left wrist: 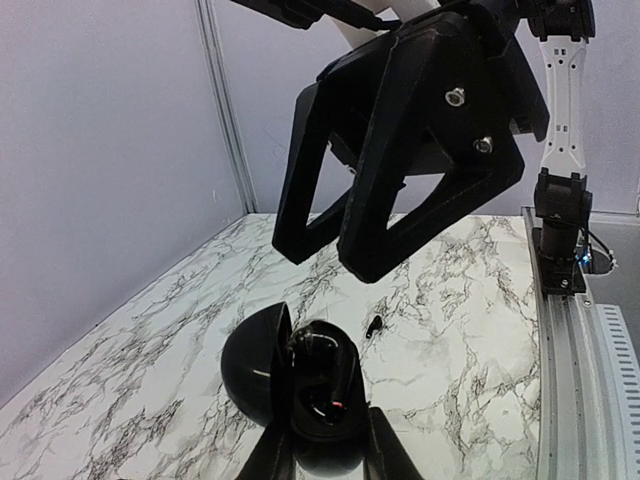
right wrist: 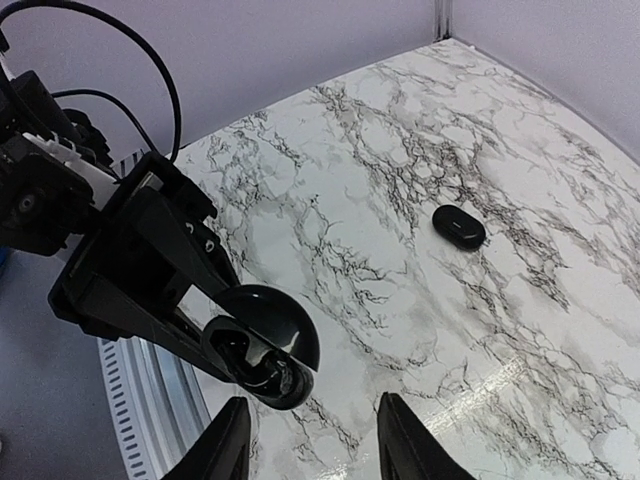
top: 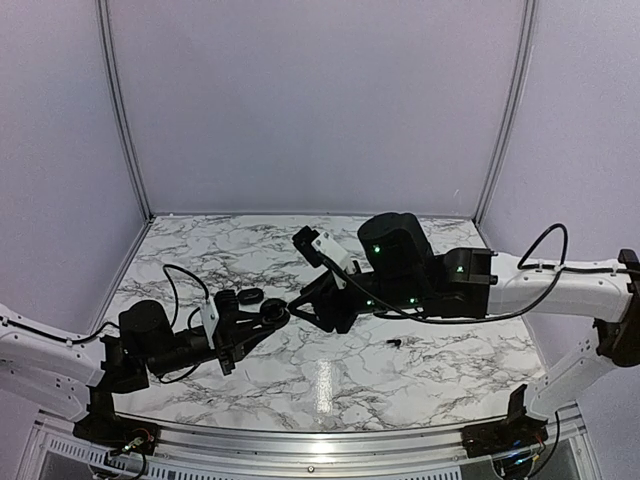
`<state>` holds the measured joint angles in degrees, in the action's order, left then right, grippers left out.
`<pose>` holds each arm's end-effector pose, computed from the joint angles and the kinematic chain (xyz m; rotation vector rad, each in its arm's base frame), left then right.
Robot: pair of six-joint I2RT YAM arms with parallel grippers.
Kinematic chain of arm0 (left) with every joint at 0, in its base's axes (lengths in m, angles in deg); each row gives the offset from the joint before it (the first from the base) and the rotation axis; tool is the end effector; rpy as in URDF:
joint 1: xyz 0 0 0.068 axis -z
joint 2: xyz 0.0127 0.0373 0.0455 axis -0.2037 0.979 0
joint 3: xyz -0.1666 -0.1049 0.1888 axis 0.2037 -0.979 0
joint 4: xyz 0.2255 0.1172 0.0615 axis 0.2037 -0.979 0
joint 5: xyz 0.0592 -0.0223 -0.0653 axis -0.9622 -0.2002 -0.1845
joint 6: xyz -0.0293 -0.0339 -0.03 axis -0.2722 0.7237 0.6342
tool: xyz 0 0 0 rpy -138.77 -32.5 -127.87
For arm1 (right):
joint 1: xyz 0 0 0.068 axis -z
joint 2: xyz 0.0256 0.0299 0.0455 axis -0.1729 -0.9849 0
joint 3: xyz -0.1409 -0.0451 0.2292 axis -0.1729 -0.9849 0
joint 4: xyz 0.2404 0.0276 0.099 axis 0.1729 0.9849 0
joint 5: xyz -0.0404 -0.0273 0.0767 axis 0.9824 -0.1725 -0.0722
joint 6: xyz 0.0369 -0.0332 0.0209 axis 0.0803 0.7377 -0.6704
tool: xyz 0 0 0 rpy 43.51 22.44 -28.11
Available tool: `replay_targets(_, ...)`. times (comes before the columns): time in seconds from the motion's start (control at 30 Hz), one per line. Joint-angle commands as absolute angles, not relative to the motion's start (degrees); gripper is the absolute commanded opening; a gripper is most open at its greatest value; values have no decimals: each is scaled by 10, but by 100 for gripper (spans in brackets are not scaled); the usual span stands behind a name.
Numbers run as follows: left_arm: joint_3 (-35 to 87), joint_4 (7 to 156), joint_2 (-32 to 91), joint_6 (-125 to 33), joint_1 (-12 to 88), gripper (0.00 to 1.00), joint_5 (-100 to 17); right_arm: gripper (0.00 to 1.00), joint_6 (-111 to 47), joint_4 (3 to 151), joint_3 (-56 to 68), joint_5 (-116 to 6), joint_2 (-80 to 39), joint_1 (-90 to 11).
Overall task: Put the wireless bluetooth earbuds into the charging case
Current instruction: Pick up the left earbud from the right side groove of the charging case.
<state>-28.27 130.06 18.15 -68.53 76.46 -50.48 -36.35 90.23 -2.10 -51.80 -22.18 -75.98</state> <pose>0.0970 -0.2042 0.2236 0.9355 1.2262 -0.7467 0.1333 0.3057 0.3176 -1.0549 1.9252 0.8708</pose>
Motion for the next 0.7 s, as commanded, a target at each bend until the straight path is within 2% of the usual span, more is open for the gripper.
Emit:
replay_targets(0.0, -268, 1323, 195, -687, 761, 0, -519, 44, -376, 884, 9, -526, -230, -754)
replay_targets(0.67, -258, 1318, 222, -699, 761, 0, -526, 39, -392, 881, 22, -529, -280, -750)
